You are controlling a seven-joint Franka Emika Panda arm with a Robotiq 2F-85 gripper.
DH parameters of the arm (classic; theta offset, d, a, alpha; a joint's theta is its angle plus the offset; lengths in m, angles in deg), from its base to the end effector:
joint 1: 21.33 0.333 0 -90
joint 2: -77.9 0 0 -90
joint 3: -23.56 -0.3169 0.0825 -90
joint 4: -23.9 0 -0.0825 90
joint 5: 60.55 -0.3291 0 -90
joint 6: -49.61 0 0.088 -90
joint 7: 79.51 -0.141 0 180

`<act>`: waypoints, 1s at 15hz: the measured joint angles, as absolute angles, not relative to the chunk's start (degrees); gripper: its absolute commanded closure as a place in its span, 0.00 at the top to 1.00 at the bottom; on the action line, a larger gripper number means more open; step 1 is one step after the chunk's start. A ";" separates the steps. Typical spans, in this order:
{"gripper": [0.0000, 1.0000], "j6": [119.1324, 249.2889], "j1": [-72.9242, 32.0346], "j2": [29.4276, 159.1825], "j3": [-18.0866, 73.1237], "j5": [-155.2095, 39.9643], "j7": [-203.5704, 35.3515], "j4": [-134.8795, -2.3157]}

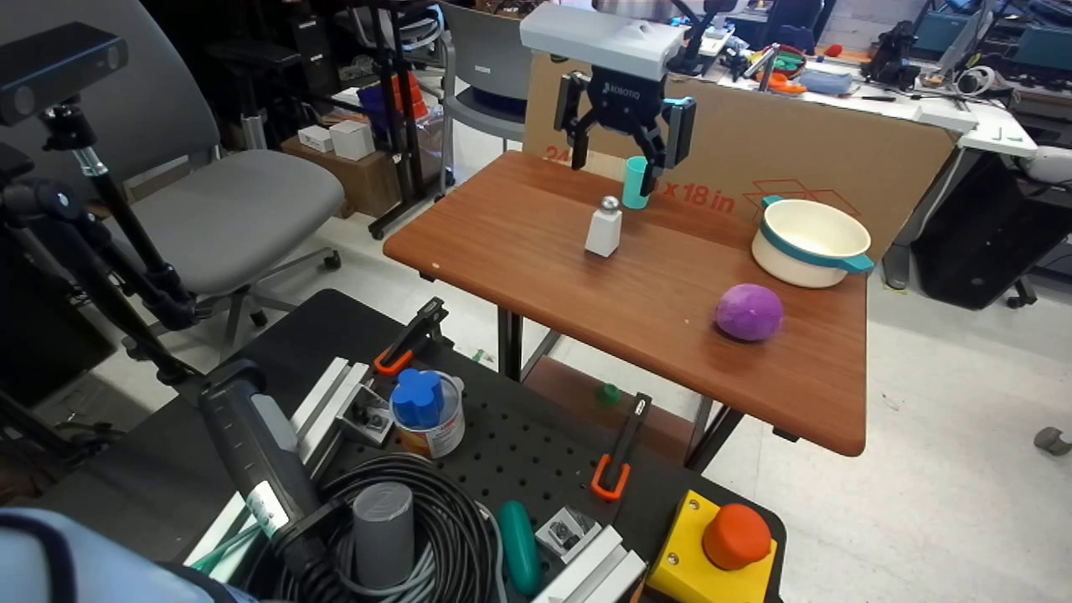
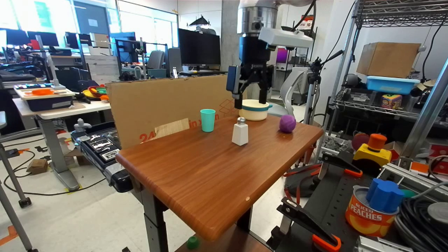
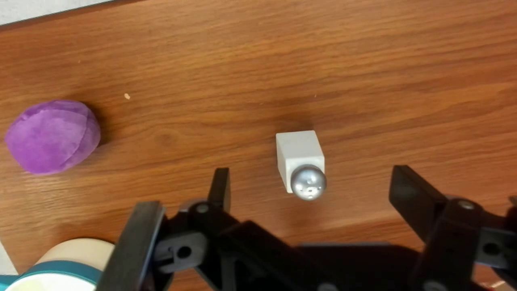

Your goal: Put the salt cellar in the white pot.

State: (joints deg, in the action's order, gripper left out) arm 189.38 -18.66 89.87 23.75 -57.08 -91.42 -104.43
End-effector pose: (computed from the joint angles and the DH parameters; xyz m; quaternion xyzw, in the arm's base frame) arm 0.5064 0.0205 0.2836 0.9981 -0.0590 -0.0021 0.0202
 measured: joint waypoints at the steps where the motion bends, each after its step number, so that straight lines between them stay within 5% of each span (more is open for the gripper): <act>1: 1.00 189.38 -18.49 90.90 23.75 -57.06 -92.06 -103.57; 6: 1.00 189.38 -17.79 96.54 23.97 -56.18 -94.42 -99.02; 7: 0.75 189.38 -17.70 97.58 24.05 -55.84 -94.73 -98.20; 15: 0.18 186.87 -16.27 103.14 25.11 -54.30 -95.56 -93.47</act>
